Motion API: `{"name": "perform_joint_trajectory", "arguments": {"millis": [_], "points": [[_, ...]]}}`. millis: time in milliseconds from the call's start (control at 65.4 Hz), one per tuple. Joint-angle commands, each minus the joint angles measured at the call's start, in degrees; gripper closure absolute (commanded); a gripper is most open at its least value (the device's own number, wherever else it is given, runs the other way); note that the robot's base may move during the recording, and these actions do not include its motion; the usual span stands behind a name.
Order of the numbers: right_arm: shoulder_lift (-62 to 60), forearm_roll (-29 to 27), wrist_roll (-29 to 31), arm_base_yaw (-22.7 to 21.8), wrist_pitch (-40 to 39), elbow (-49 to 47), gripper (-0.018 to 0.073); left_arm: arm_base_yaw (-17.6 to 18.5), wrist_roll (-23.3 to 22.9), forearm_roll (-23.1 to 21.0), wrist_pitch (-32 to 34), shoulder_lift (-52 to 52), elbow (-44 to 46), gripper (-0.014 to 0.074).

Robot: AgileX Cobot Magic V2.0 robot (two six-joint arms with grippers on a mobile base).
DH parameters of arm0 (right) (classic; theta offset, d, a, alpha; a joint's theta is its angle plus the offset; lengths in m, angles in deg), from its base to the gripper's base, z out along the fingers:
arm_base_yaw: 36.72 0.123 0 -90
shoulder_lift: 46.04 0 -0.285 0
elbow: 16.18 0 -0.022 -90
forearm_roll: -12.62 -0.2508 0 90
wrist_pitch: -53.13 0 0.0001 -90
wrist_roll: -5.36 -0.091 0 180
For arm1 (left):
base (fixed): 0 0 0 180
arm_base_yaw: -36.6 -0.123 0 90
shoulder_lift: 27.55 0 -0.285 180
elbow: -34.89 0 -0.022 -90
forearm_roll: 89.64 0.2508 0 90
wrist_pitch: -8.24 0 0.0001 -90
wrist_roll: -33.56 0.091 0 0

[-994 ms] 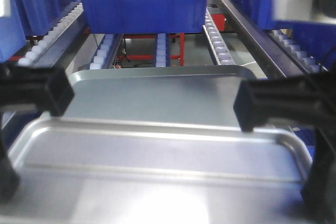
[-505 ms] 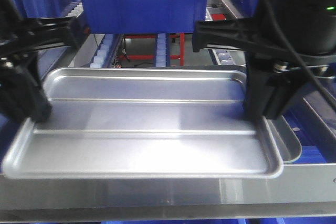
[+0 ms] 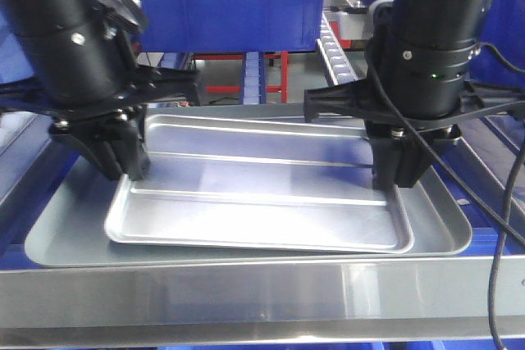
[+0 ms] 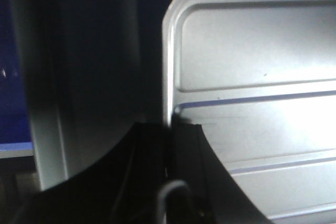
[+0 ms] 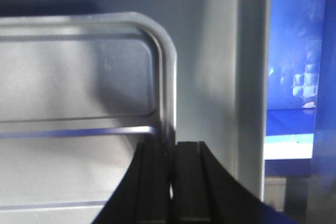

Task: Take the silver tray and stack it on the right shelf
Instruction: 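Lower the held tray into the larger silver tray, then open both grippers and lift them away from the stacked trays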

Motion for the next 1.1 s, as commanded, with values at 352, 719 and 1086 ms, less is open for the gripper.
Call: {"name": "perform_joint_trajectory", "arguments": {"millis": [352, 719, 1086], "points": [[-2.5, -0.1, 0.5, -0.1, -7.8, -2.8, 0.051, 0.4, 1.6, -0.7, -0.3, 0.4, 3.3, 0.0697], [-2.5, -0.4, 0.5, 0.3, -8.4, -2.8, 0.051, 0.4, 1.6, 1.2, 0.6, 0.4, 3.3, 0.0696], [-2.5, -0.4, 0.5, 0.3, -10.9, -2.8, 0.0144, 0.4, 1.5, 0.5, 0.6, 0.5, 3.3, 0.0629]]}}
